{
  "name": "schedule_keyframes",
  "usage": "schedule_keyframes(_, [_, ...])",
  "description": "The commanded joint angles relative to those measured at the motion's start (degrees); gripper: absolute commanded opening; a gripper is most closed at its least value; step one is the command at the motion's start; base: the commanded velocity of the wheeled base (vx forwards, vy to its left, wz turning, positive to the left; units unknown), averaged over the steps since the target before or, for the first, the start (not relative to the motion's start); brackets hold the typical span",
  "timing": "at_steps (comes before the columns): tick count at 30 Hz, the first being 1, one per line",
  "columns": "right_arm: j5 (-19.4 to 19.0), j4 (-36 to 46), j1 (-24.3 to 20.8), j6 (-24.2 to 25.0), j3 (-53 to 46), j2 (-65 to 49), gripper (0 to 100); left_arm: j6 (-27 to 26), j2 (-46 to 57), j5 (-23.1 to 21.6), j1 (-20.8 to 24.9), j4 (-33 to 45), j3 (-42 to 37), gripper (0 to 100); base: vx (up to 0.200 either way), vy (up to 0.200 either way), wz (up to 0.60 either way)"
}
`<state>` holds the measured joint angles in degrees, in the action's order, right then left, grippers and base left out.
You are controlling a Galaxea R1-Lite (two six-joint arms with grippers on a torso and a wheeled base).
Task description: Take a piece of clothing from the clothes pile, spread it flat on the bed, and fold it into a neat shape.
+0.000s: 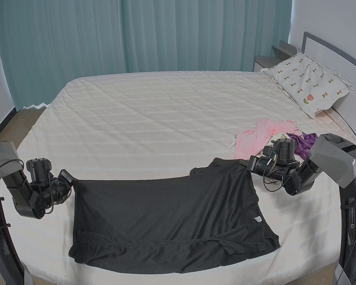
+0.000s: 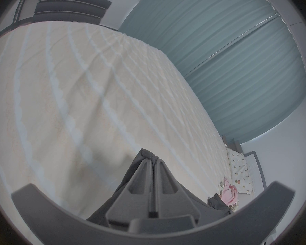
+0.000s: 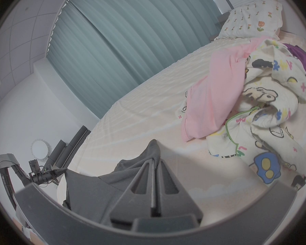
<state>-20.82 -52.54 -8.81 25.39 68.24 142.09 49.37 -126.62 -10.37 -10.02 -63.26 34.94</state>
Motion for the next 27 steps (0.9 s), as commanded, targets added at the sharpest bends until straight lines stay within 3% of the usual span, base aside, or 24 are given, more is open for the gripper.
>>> schedule_keyframes(1, [0.2, -0.4, -0.1, -0.1, -0.6, -0.9, 0, -0.5, 1.5, 0.7, 0.4, 0.2, 1.5, 0, 0.000, 0.000, 0.00])
schedule_keyframes(7, [1.8, -3.5, -0.5, -0.2, -0.9, -0.9, 0, -4.5, 2.8, 2.9, 0.3, 0.4, 1.5, 0, 0.000, 0.000, 0.00])
schedule_keyframes(23, [2.3, -5.8, -0.9, -0.2, -3.3, -1.2, 0, -5.1, 1.1, 3.0, 0.4, 0.2, 2.6, 0, 0.000, 0.000, 0.00])
schedule_keyframes(27, [1.5, -7.6, -0.6, -0.2, -8.3, -4.4, 0, -6.4, 1.6, 3.0, 0.3, 0.2, 0.7, 0, 0.000, 0.000, 0.00])
